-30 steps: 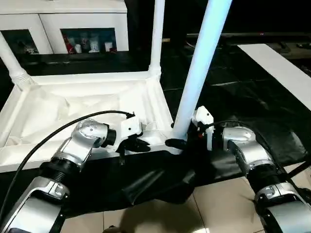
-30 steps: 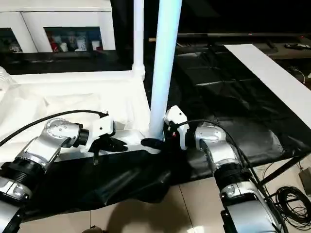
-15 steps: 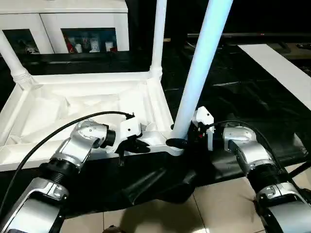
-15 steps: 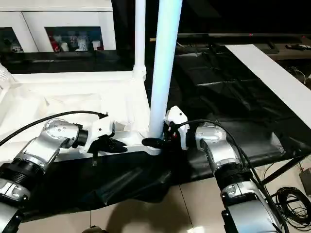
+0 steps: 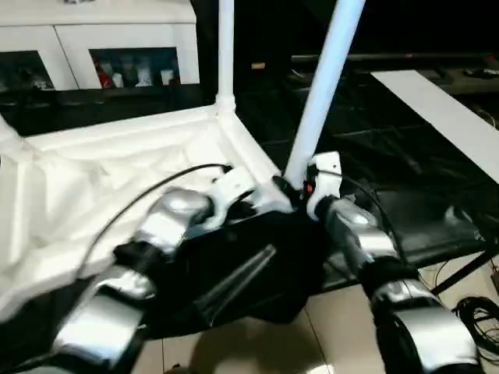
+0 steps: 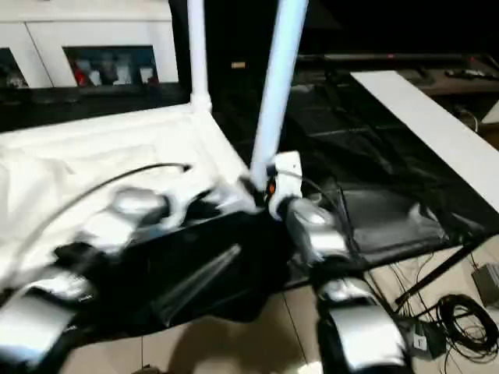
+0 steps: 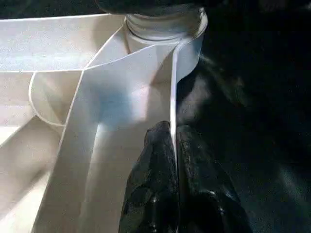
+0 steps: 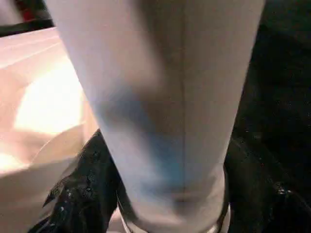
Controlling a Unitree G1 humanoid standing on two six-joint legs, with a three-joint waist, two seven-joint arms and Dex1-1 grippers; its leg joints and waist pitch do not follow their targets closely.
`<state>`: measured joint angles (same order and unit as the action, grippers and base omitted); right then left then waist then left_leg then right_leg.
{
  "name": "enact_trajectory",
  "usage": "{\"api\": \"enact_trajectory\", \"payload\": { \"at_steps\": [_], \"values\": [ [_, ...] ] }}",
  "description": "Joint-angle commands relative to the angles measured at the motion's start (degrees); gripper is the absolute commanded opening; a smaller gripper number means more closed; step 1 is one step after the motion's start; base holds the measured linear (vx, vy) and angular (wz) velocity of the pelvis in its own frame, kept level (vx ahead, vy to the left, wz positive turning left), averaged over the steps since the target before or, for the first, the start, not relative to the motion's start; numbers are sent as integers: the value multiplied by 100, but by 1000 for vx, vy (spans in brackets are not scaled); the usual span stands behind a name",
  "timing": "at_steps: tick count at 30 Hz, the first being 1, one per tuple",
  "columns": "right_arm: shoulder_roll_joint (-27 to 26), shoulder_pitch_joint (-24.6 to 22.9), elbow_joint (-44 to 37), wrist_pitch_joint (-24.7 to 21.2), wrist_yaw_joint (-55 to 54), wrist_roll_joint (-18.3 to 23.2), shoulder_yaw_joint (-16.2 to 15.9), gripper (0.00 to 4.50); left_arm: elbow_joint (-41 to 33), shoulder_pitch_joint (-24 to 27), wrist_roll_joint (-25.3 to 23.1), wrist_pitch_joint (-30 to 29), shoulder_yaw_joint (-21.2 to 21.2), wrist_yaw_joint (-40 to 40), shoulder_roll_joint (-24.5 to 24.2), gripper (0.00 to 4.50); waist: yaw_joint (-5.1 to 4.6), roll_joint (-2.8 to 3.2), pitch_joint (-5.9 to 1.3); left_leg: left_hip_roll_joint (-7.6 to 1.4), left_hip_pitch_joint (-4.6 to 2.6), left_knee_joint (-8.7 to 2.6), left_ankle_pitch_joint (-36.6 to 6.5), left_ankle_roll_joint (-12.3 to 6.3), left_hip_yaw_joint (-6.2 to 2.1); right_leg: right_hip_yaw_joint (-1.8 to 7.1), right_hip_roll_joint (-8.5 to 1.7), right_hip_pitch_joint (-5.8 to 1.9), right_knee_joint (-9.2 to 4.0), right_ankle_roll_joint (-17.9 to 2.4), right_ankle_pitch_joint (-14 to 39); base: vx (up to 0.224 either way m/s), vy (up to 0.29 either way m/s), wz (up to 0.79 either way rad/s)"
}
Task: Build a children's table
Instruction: Rotate leg to tighten
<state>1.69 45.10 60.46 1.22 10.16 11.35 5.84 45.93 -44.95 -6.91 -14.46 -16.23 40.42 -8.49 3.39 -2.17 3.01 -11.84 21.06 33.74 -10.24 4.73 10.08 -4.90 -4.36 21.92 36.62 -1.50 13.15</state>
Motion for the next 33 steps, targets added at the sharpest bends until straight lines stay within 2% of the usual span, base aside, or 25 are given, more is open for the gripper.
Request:
{"api": "enact_trajectory", "payload": {
  "at_steps": [1,4,8,10,13,15,16,17,18,19,22,24,26,28,33],
  "values": [
    [-33,-144,411,-121,-284,130,250,261,42,-65,-1,18,209,-435,-5,0,-10,45,-358,-167,-59,-382,-707,-128,-26,350,-420,-264,-449,-1272,63,0,0,0],
    [-87,-40,493,-49,-213,30,220,261,78,-56,-53,90,166,-339,-16,0,-13,39,-353,-163,-45,-379,-667,-240,-21,345,-419,-275,-451,-1273,-15,0,0,0],
    [-129,-2,419,244,421,37,112,261,63,-3,-101,196,105,-192,-134,0,-16,45,-349,-180,-49,-388,-840,-249,-22,345,-430,-268,-480,-1271,219,0,0,0],
    [-95,-51,231,408,1081,11,-63,317,41,21,-103,291,61,-63,-229,0,-9,43,-361,-180,-42,-380,-732,-304,-25,342,-426,-286,-458,-1305,28,0,0,0],
    [17,-113,84,493,1427,-58,-192,340,-31,64,-90,349,11,130,-332,0,-17,38,-371,-177,-12,-374,-589,-432,-32,334,-431,-320,-427,-1367,-235,0,0,0],
    [169,-197,-115,457,1890,-53,-279,365,-152,136,-75,397,-25,357,-462,0,-43,43,-375,-185,-18,-368,-558,-481,-34,332,-432,-322,-425,-1409,-298,0,0,0],
    [346,-290,-277,379,2291,-111,-424,372,-264,206,-32,511,-51,613,-569,0,-63,48,-381,-181,-22,-358,-563,-513,-28,331,-423,-318,-420,-1463,-339,0,0,0],
    [547,-393,-437,346,2697,-188,-581,372,-377,276,34,614,-57,862,-669,0,-61,55,-383,-193,-25,-357,-530,-553,-35,324,-424,-328,-415,-1502,-412,0,0,0],
    [581,-411,-463,342,2762,-202,-608,372,-397,288,45,641,-60,906,-686,0,-69,48,-387,-191,-15,-346,-499,-596,-33,323,-417,-335,-404,-1527,-498,0,0,0],
    [774,-516,-631,308,3201,-231,-740,372,-517,368,146,818,-82,1258,-786,0,-73,70,-393,-191,-23,-340,-436,-633,-28,330,-420,-322,-388,-1564,-622,0,0,0],
    [1153,-715,-971,318,3925,-308,-967,372,-723,542,263,1234,-209,1966,-1029,0,-68,46,-395,-196,-15,-325,-377,-744,-27,325,-417,-334,-379,-1607,-757,0,0,0],
    [1373,-817,-1181,258,4447,-287,-1034,372,-989,688,406,1146,-343,2540,-1237,0,-51,53,-387,-206,-30,-331,-433,-736,-24,326,-427,-323,-383,-1632,-667,0,0,0],
    [1476,-876,-1318,179,4724,-257,-1085,372,-1121,750,478,1113,-388,2775,-1323,0,-3,84,-375,-234,-50,-339,-506,-686,-11,320,-406,-299,-379,-1652,-546,0,0,0],
    [1659,-982,-1557,51,5244,-239,-1265,372,-1367,838,632,1067,-412,3107,-1426,0,31,80,-377,-239,-66,-342,-533,-641,-7,317,-400,-292,-377,-1665,-525,0,0,0],
    [1778,-1053,-1733,-88,5707,-213,-1464,372,-1506,875,648,1058,-387,3295,-1497,0,93,70,-365,-239,-72,-356,-667,-513,1,324,-411,-279,-396,-1608,-270,0,0,0]
  ]
}}
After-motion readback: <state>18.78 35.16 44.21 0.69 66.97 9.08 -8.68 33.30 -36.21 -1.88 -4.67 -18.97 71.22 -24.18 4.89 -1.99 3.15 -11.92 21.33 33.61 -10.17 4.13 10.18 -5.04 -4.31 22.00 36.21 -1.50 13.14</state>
